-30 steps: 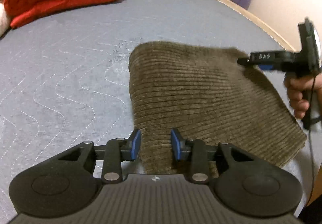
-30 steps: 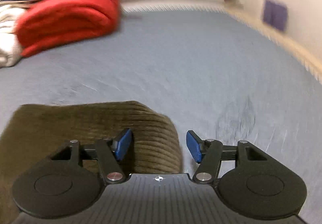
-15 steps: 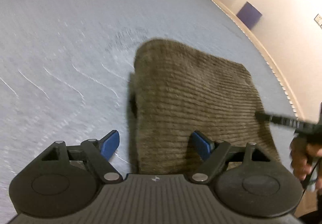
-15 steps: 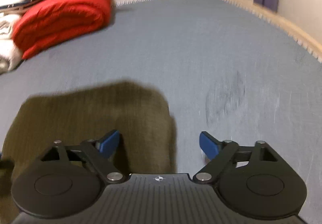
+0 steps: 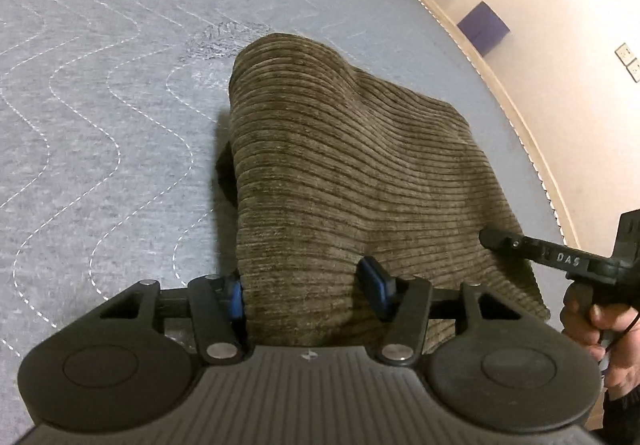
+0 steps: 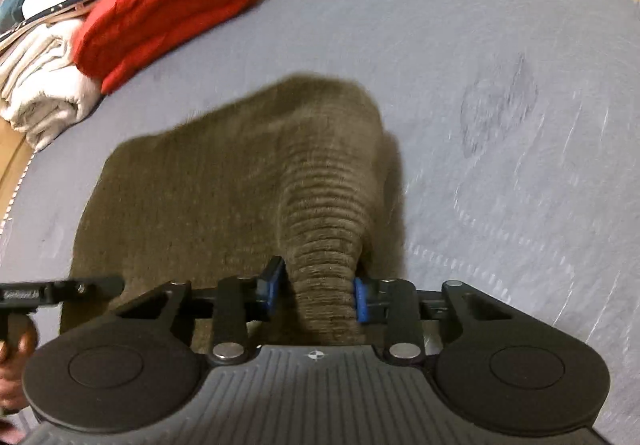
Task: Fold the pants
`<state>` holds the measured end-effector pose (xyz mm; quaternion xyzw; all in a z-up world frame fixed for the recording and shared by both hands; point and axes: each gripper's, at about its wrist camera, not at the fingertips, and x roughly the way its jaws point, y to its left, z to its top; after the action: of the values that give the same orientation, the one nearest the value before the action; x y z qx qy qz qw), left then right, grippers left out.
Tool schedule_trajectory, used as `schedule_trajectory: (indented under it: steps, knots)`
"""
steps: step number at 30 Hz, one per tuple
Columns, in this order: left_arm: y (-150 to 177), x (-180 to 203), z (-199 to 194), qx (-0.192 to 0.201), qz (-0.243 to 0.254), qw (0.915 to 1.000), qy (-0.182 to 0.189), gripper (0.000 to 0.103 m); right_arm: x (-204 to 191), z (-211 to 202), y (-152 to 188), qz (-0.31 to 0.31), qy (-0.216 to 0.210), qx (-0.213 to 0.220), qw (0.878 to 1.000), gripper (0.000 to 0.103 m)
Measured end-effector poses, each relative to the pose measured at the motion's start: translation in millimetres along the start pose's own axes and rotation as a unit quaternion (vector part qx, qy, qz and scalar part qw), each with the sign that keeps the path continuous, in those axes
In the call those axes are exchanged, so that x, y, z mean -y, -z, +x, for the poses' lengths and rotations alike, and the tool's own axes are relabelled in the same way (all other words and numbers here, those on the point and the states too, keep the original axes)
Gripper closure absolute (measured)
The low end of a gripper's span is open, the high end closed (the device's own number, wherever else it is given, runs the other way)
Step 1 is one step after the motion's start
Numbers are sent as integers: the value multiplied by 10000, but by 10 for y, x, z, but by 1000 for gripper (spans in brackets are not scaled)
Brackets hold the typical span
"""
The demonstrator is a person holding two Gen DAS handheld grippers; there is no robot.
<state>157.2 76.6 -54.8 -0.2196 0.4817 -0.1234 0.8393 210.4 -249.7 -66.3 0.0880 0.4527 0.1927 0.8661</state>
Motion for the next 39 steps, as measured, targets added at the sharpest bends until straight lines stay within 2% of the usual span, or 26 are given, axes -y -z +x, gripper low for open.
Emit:
schedule_trajectory:
  steps: [2,3,4,5,6,7,9,10,12,13,14,15,16,18,20,21,23,24,26,28,33,35,36,38,39]
  knots:
    - [20,27,-41,85,61,9997,-199,34,-26,37,19,-245,60,27,9997,68]
    - [29,85,-74,174,248,9983,-488,22,-38,57,36,-336,70,-1,9994,66]
    - [45,178,-128,318,547,9942,-867,16,-51,69,51,-463,91,-49,9989,61]
    - [77,311,-201,543,996,9852,-1287,16,-67,59,59,-557,162,-31,9983,58]
    - [116,434,-260,731,1394,9749,-1576,17,-99,11,72,-661,333,58,9972,48]
    - [174,576,-335,957,1831,9611,-1831,17,-128,-53,96,-772,492,143,9957,42]
    - [301,781,-472,1310,2402,9428,-1905,17,-217,-185,143,-1009,619,299,9925,39]
    - [364,850,-523,1391,2579,9386,-1820,17,-253,-254,167,-1122,588,369,9913,34]
    - [512,943,-538,1308,2907,9321,-1722,17,-307,-314,256,-1426,570,377,9874,25]
    - [593,966,-494,1131,3096,9281,-1734,17,-348,-295,300,-1603,661,239,9846,21]
    - [683,965,-396,730,3296,9248,-1757,16,-377,-222,389,-1873,799,-31,9790,20]
    - [767,938,-292,336,3430,9209,-1821,16,-388,-198,455,-2026,876,-64,9753,19]
    - [857,900,-245,223,3496,9168,-1919,16,-381,-213,489,-2003,921,-7,9754,19]
    - [892,901,-325,380,3393,9181,-2013,16,-371,-297,465,-1696,920,-74,9812,16]
    - [869,1005,-503,547,3161,9219,-2172,15,-464,-454,427,-1607,1092,25,9809,15]
    - [862,1063,-650,731,3031,9237,-2228,14,-523,-553,438,-1725,1167,162,9779,12]
    - [897,1179,-998,1289,2818,9282,-2059,9,-668,-770,454,-1970,1267,544,9706,6]
    - [918,1223,-1189,1632,2688,9293,-1937,0,-763,-907,456,-2072,1356,809,9655,1]
    - [931,1290,-1441,2025,2348,9304,-1957,0,-904,-1105,444,-2105,1484,1166,9592,1]
    - [910,1348,-1608,2194,1932,9340,-2054,0,-1017,-1288,415,-1831,1515,1387,9614,1]
    - [1043,1408,-1655,2155,1138,9450,-2183,0,-983,-1526,514,-990,1033,1391,9799,1]
    - [1119,1398,-1539,1970,1055,9526,-2064,0,-893,-1515,596,-645,1068,1316,9834,1]
    - [1159,1402,-1422,1894,1075,9531,-2102,0,-848,-1498,646,-511,1086,1288,9844,1]
    - [1203,1406,-1225,1568,994,9509,-2477,0,-709,-1367,777,-208,1131,1204,9860,1]
    - [1198,1407,-1125,1410,907,9516,-2575,0,-637,-1270,800,-36,1286,1011,9865,1]
